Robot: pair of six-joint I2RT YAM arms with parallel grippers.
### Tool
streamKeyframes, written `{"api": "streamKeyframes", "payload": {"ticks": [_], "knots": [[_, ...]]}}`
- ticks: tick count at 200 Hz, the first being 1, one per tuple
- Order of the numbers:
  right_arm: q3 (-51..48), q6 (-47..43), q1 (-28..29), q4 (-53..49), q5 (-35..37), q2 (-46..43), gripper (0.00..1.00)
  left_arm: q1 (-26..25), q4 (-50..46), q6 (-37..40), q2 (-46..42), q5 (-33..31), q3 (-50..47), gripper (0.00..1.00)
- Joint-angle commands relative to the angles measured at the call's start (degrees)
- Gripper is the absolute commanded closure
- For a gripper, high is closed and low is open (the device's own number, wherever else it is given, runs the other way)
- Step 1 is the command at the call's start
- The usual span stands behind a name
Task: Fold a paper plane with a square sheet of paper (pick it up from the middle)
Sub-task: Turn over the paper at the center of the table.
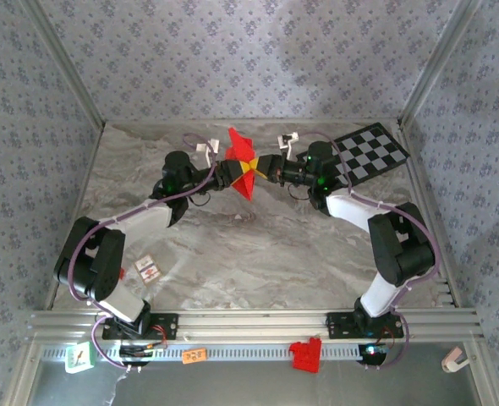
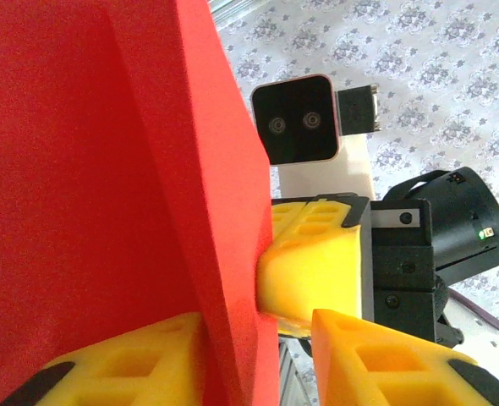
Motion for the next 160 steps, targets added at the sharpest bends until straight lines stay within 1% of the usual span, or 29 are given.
{"api": "streamKeyframes", "payload": {"ticks": [1,46,122,140,160], "knots": [[-0.74,1.29,-0.55,2.54,-1.35,0.84,0.93,-0.32,3.59,0.33,-0.51,0.75,-0.09,0.67],[-1.11,1.91,-0.81,2.89,-1.23,0.84,0.87,-0.15,1.23,2.02,-0.7,0.23,0.09,0.78],[-1.9,1.83,-1.65,2.56,-0.84,-0.15,0.78,0.25,-1.62,3.33,-0.22,-0.35,0.34,0.82],[-2.4,0.39,-2.3,0.53,-0.24,-1.11,0.73,0.62,-3.37,4.09,-0.5,-1.0,0.36,0.83],[-3.18,-3.71,-3.5,-5.21,1.61,-3.34,0.67,1.33,-7.33,5.14,-0.7,-1.71,0.94,0.86]]}}
